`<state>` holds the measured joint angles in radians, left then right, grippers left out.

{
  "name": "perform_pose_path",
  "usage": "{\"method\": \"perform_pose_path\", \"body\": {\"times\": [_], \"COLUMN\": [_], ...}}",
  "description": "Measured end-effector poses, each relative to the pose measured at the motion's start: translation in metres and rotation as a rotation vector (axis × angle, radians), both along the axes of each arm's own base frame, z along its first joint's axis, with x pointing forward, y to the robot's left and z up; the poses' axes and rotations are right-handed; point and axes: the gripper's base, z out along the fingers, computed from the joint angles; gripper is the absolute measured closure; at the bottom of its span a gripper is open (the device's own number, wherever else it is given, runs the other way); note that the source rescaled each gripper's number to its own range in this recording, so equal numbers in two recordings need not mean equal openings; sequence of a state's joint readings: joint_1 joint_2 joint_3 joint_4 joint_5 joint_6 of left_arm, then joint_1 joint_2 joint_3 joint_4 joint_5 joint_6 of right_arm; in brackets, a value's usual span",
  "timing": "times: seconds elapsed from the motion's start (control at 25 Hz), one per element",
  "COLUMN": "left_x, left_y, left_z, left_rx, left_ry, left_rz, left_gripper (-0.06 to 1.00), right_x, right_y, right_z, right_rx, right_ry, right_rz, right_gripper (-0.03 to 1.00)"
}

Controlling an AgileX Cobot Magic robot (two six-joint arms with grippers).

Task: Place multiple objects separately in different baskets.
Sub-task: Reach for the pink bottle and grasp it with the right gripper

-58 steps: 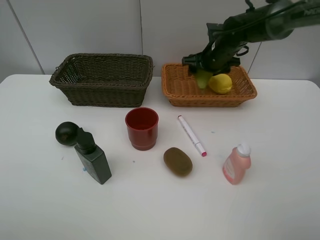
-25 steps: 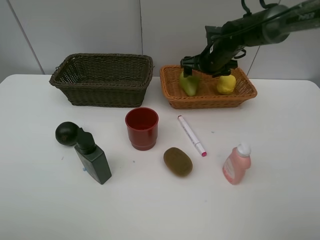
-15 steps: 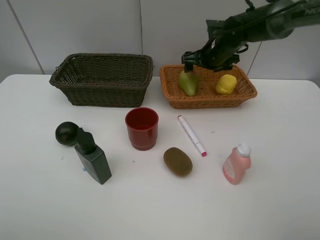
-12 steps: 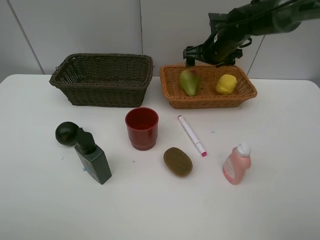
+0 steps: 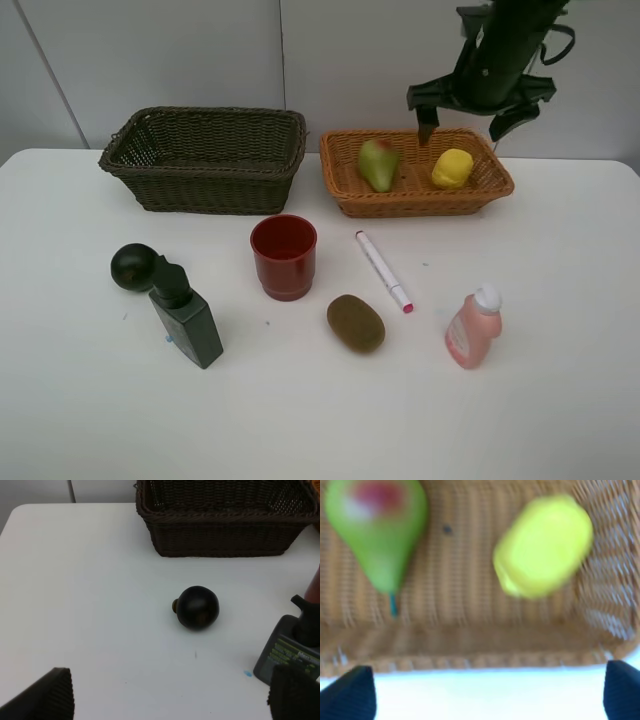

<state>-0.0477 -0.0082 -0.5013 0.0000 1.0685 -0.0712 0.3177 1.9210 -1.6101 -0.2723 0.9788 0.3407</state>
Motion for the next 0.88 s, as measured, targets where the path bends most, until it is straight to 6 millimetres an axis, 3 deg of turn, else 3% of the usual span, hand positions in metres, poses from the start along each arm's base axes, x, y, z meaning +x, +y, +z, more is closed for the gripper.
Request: {"method": "perform_pose_path", "body": {"times": [0.28,0.56,0.88], "left_x": [0.0,0.0,0.0], "left_y": [0.0,0.0,0.0], "left_z": [0.0,0.0,0.0], "left_rx": [0.0,0.0,0.0], "left_ry": [0.0,0.0,0.0], "left_rz": [0.0,0.0,0.0], "left_gripper": [-0.06,-0.06,-0.06], "right_x": [-0.05,-0.11,-0.159], "right_y": [0.004,0.004,0.008], "right_z": [0.021,0.022,-0.009], "right_rx": [0.003,-0.003,-0.016], "right_ry": [0.068,0.101,0.208], "right_rz": [0.02,0.089,0.16], "right_gripper": [-0.03,-0.03,-0.03]}}
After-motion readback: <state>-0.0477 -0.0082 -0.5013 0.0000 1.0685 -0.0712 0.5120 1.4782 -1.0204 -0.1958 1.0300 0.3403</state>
